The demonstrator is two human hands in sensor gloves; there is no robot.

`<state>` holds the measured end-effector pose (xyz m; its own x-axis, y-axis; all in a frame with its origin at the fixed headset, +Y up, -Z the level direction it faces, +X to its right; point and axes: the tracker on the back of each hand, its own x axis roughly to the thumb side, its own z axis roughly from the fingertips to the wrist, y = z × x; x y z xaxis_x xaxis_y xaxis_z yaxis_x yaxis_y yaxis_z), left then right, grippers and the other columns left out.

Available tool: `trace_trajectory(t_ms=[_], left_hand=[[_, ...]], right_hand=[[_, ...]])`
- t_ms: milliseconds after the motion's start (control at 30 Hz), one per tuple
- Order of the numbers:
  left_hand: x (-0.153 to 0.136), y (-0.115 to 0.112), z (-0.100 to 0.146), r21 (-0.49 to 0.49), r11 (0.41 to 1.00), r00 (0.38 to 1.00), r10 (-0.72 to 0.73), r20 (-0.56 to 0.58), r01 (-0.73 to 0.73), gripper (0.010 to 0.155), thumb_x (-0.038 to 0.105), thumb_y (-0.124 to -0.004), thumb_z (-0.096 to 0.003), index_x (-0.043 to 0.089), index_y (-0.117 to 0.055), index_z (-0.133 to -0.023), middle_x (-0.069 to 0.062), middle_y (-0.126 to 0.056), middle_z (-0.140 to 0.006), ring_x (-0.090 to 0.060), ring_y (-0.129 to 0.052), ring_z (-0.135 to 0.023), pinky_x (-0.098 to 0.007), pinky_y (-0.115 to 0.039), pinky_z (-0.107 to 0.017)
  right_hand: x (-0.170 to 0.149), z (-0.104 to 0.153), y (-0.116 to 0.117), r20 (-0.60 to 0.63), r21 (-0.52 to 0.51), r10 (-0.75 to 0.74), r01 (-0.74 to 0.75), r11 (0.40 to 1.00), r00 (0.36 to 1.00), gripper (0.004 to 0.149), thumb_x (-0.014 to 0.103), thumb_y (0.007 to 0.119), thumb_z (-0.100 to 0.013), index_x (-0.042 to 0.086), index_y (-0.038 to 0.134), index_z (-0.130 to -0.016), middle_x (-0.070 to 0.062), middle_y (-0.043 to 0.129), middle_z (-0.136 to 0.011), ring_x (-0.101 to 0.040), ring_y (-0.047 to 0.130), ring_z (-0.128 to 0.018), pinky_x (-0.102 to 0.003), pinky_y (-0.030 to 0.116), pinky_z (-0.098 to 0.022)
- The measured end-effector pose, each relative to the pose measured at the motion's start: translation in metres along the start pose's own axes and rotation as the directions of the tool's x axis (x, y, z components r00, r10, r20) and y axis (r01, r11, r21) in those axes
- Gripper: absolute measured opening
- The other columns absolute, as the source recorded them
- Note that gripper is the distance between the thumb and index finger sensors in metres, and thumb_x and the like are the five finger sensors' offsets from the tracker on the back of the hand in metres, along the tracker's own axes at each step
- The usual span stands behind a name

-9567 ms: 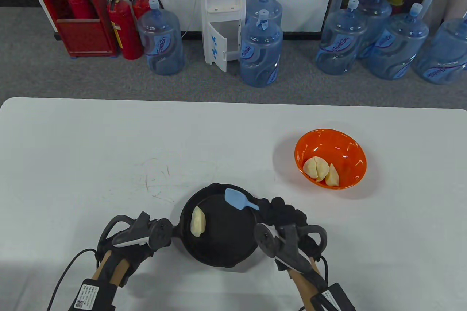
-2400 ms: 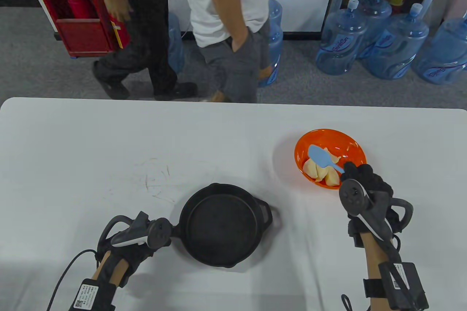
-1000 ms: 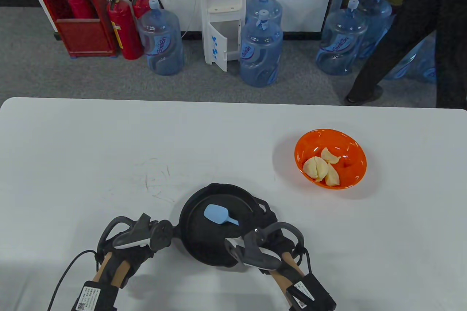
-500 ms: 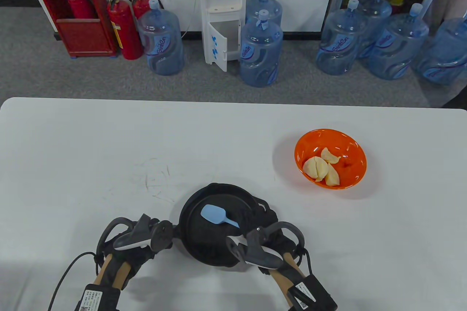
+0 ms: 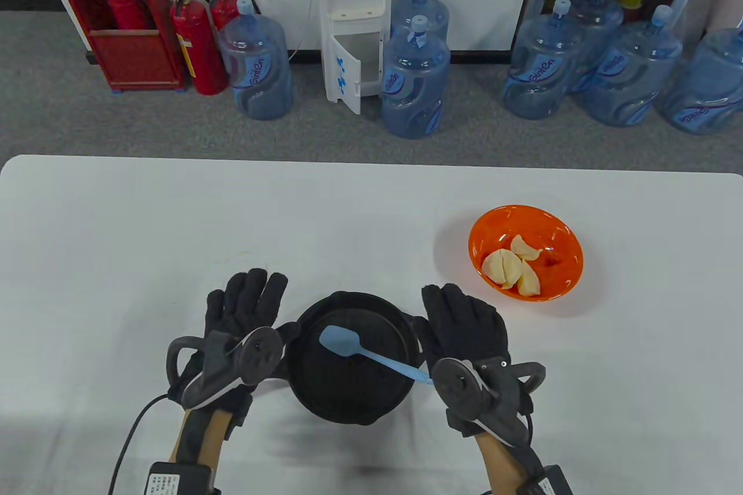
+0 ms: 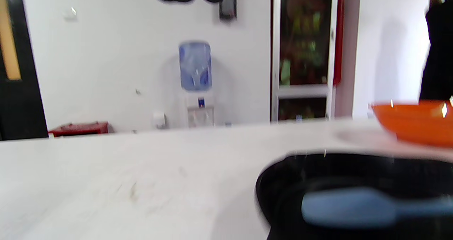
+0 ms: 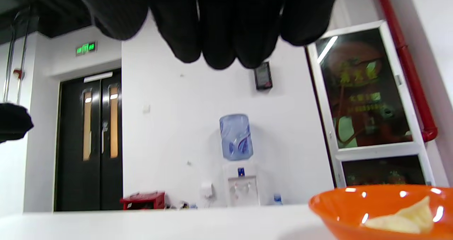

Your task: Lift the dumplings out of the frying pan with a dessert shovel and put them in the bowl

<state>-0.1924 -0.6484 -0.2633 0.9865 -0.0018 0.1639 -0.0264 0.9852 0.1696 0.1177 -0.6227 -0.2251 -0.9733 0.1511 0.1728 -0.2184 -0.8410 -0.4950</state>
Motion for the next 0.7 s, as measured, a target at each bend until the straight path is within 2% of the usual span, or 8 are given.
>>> trace_trajectory(t_ms=[100, 167, 333, 533, 700], left_hand=[[0.015, -0.001, -0.001, 0.085, 0.995, 0.999, 0.049, -0.018, -0.047, 0.075, 0.059, -0.048, -0.0591, 0.029, -0.019, -0.121, -0.012, -0.017, -0.128, -0.048, -0.023, -0.119, -0.064, -0.033, -0.082], [0.022, -0.007, -0.003, 0.067, 0.997, 0.999, 0.040, -0.008, -0.039, 0.075, 0.060, -0.045, -0.0588, 0.030, -0.015, -0.121, -0.013, -0.012, -0.127, -0.049, -0.017, -0.117, -0.065, -0.029, -0.080], [0.023, -0.043, -0.004, 0.009, 1.000, 1.000, -0.009, -0.012, 0.009, 0.076, 0.061, -0.041, -0.0581, 0.029, -0.009, -0.119, -0.016, -0.007, -0.125, -0.052, -0.011, -0.114, -0.067, -0.025, -0.078], [0.016, -0.057, 0.004, -0.054, 0.996, 0.997, -0.078, -0.019, 0.077, 0.076, 0.062, -0.041, -0.0580, 0.029, -0.010, -0.119, -0.016, -0.007, -0.125, -0.051, -0.011, -0.114, -0.067, -0.024, -0.077], [0.014, -0.062, 0.001, -0.083, 0.995, 0.998, -0.054, -0.031, 0.052, 0.076, 0.062, -0.041, -0.0579, 0.029, -0.010, -0.120, -0.016, -0.007, -0.125, -0.051, -0.011, -0.114, -0.067, -0.023, -0.077]], right_hand=[[-0.015, 0.009, -0.001, -0.050, -0.079, 0.003, -0.006, 0.997, 0.999, 0.063, 0.055, 0.063, -0.063, 0.022, 0.060, -0.117, -0.011, 0.055, -0.123, -0.034, 0.064, -0.108, -0.058, 0.055, -0.080], [-0.024, 0.014, 0.007, -0.088, -0.092, -0.024, 0.016, 0.996, 0.996, 0.068, 0.056, 0.061, -0.063, 0.021, 0.051, -0.121, -0.012, 0.043, -0.127, -0.036, 0.052, -0.113, -0.061, 0.049, -0.081], [-0.043, 0.025, 0.042, -0.152, 0.047, 0.058, -0.051, 0.998, 0.987, 0.074, 0.060, 0.050, -0.064, 0.023, 0.025, -0.123, -0.013, 0.016, -0.128, -0.039, 0.023, -0.116, -0.066, 0.034, -0.080], [-0.051, 0.028, 0.062, -0.165, 0.134, 0.093, -0.071, 0.988, 0.982, 0.076, 0.061, 0.048, -0.063, 0.023, 0.018, -0.123, -0.014, 0.010, -0.127, -0.039, 0.016, -0.115, -0.067, 0.028, -0.078], [-0.054, 0.030, 0.069, -0.144, 0.187, 0.138, -0.110, 0.976, 0.980, 0.077, 0.061, 0.048, -0.063, 0.023, 0.016, -0.122, -0.014, 0.009, -0.127, -0.040, 0.014, -0.115, -0.068, 0.027, -0.078]])
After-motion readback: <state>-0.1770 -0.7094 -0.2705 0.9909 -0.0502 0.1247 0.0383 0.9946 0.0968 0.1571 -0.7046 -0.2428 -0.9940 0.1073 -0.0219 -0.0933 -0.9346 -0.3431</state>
